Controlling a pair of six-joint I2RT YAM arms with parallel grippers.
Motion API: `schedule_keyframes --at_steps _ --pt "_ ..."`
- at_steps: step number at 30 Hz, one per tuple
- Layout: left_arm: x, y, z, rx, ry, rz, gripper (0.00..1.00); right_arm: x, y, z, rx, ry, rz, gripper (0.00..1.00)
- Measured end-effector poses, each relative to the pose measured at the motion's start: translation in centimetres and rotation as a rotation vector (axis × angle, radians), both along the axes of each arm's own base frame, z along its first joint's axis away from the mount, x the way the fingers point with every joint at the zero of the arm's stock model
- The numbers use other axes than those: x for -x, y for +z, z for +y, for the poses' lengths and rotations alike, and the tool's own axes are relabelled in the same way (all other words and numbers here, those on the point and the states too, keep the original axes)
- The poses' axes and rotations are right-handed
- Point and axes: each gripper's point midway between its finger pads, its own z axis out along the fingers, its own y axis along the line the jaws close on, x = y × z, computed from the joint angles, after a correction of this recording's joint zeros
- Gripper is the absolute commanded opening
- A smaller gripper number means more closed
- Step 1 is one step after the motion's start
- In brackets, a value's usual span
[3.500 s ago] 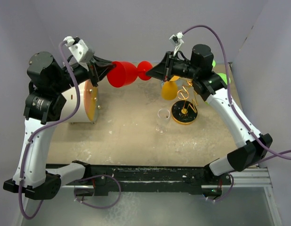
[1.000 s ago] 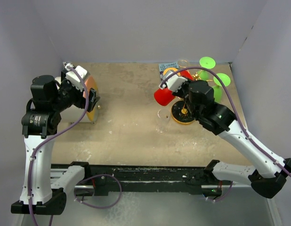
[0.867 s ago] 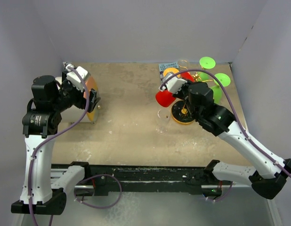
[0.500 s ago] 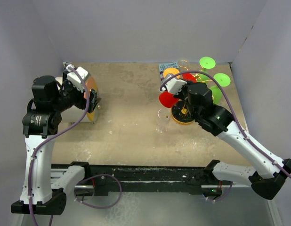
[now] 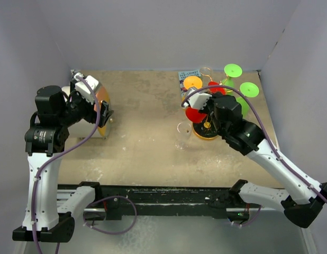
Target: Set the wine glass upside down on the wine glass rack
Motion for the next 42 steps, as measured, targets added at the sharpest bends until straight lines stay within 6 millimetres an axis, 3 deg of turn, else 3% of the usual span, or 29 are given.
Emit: schedule_keyframes --at_steps 42 --pt "0.0 -0.3 0.0 0.003 -0.001 0.006 0.99 2.4 -1.7 1.0 0.178 0.234 0.091 0.00"
